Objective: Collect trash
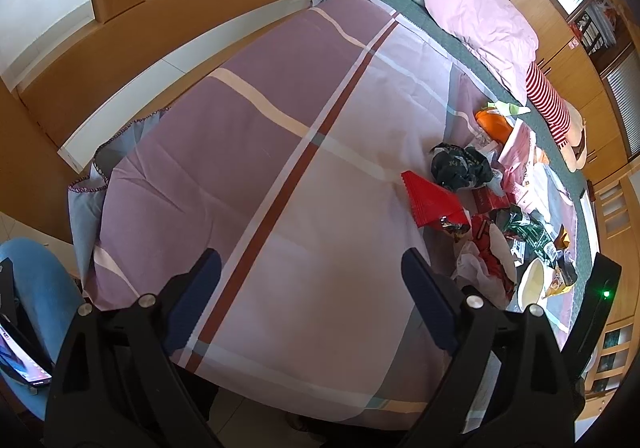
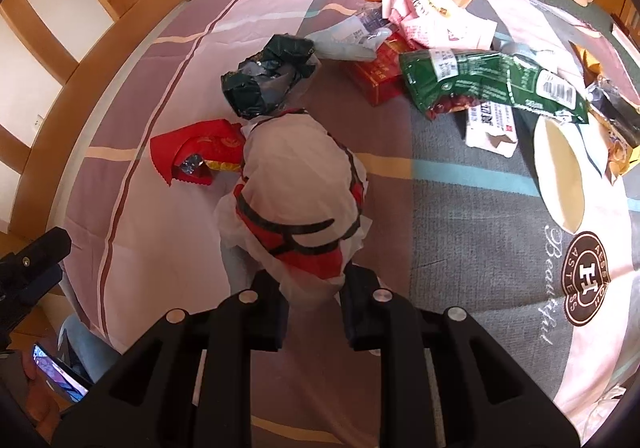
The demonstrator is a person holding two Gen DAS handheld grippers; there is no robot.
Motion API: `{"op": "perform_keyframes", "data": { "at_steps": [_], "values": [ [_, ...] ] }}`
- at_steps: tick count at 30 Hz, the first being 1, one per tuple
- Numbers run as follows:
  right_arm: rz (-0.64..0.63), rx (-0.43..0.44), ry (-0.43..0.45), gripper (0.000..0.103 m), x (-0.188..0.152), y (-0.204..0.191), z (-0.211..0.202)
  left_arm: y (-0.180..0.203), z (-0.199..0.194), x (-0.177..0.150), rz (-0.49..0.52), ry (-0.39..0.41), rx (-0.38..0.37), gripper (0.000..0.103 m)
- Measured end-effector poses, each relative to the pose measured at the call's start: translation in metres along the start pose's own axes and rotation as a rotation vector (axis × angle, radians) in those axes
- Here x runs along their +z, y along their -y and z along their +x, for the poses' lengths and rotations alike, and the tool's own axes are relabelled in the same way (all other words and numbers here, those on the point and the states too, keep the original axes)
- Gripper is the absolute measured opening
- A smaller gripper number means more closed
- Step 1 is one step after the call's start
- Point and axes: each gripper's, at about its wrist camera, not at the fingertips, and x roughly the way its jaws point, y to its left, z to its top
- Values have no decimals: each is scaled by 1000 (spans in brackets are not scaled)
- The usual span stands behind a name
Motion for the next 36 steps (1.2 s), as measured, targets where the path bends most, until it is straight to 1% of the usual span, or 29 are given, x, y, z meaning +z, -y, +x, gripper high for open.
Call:
{"op": "perform_keyframes", "data": {
  "at_steps": [4,8,21,24,31,36],
  "values": [
    [29,-24,22,22,1,7,-4,-1,1,0,-5,0,3,91],
    [63,-8,17,22,2,14,-5,-1,2,0,-3,1,5,91],
    [65,-12,14,22,3,12,-4,-1,3,-1,-2,0,7,91],
    [87,-21,26,22,2,16,-7,-2,3,-1,-4,0,8,91],
    [181,-32,62,22,-1,38,-17,0,5,-4,8,10,8,91],
    [195,-34,57,22,-1,41,-17,4,6,-2,26,10,10,91]
  ]
}}
